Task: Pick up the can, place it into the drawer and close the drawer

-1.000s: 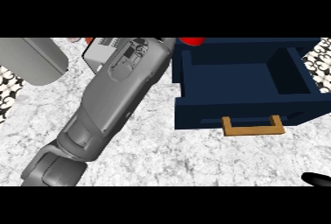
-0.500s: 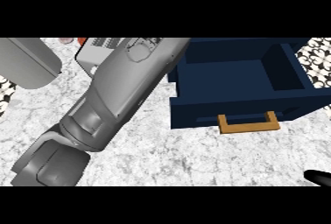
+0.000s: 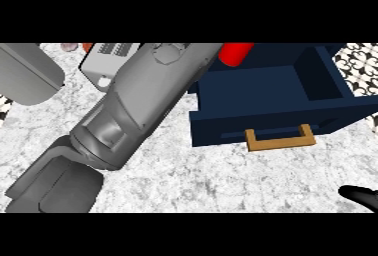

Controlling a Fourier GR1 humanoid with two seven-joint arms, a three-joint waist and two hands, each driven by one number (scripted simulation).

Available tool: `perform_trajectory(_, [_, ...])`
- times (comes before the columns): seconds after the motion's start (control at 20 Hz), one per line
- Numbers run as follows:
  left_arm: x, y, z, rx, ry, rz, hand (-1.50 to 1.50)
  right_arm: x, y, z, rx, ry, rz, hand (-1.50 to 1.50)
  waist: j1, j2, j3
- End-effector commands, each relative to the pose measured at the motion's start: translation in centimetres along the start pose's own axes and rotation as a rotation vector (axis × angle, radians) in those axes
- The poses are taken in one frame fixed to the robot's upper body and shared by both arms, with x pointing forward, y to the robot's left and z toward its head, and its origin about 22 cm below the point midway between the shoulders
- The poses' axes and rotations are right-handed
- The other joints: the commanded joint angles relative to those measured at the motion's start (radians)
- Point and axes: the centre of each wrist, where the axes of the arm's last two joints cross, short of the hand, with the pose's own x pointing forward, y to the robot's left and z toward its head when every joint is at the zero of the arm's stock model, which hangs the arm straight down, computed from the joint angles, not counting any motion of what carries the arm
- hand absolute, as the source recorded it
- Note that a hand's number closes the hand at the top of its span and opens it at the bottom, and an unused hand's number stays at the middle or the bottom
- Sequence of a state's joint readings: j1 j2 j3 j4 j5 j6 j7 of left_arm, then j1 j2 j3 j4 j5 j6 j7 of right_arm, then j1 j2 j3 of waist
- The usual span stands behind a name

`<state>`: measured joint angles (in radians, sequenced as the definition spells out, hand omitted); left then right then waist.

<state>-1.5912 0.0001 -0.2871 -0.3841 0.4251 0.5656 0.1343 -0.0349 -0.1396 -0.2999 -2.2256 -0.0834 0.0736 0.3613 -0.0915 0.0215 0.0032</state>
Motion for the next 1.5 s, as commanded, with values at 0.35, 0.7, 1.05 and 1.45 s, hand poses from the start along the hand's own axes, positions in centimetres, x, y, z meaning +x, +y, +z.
perform_trajectory(0.35, [-1.5, 0.3, -0.3, 0.098, -0.022, 0.003, -1.5, 1.6, -0.2, -1.3, 0.069, -0.069, 0.127, -1.5, -0.024, 0.008, 0.0])
perform_trajectory(0.7, [0.0, 0.2, -0.5, 0.093, -0.006, 0.071, -1.5, 0.6, 0.8, -3.2, 0.131, -0.183, 0.303, -1.5, -0.004, 0.015, 0.001])
perform_trajectory(1.05, [0.8, 0.0, -0.4, 0.088, -0.004, 0.145, -1.5, 0.0, 4.4, -4.8, 0.197, -0.219, 0.566, -1.5, 0.03, 0.008, -0.002])
perform_trajectory(1.45, [1.6, -0.3, -0.4, 0.115, -0.036, 0.08, -1.5, -4.1, 7.5, -7.9, 0.239, -0.2, 0.758, -1.5, 0.072, -0.005, -0.002])
